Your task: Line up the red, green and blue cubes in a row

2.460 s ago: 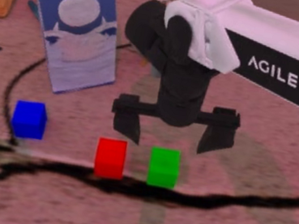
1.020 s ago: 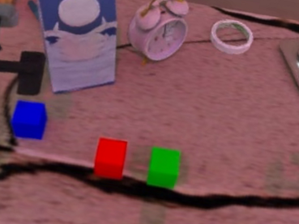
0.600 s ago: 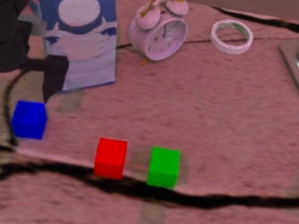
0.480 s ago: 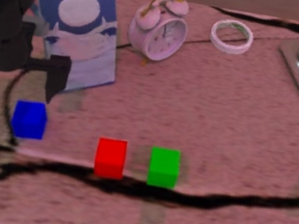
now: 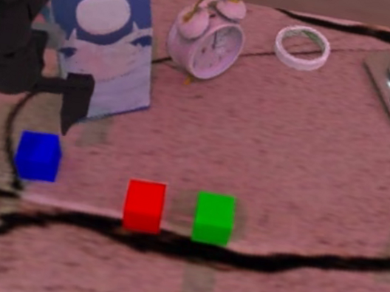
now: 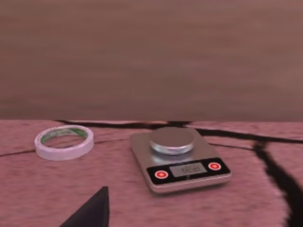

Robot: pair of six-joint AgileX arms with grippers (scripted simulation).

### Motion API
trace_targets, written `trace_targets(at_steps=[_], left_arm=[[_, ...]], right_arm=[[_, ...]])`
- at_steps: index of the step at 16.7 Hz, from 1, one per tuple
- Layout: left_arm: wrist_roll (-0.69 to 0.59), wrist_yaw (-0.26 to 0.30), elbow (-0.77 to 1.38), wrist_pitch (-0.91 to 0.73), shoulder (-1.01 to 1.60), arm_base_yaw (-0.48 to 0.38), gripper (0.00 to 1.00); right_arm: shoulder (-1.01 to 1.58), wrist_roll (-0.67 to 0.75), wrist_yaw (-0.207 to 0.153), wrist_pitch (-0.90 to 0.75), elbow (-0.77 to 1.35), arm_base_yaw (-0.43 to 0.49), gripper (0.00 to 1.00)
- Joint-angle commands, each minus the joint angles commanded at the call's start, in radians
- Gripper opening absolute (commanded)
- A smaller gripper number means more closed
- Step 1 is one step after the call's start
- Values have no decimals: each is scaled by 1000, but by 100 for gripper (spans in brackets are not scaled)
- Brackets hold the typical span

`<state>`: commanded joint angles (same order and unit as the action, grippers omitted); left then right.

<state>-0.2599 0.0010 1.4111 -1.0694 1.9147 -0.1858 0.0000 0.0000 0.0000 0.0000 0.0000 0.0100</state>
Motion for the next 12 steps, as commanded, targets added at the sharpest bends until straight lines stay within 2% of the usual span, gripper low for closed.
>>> trace_targets(at_steps=[7,12], left_arm=[[2,1,-145,240,90,-1,100],[2,1,-169,278,106,-2,100]], right_arm=[[0,0,0,0,0,0,100],[0,0,0,0,0,0,100]])
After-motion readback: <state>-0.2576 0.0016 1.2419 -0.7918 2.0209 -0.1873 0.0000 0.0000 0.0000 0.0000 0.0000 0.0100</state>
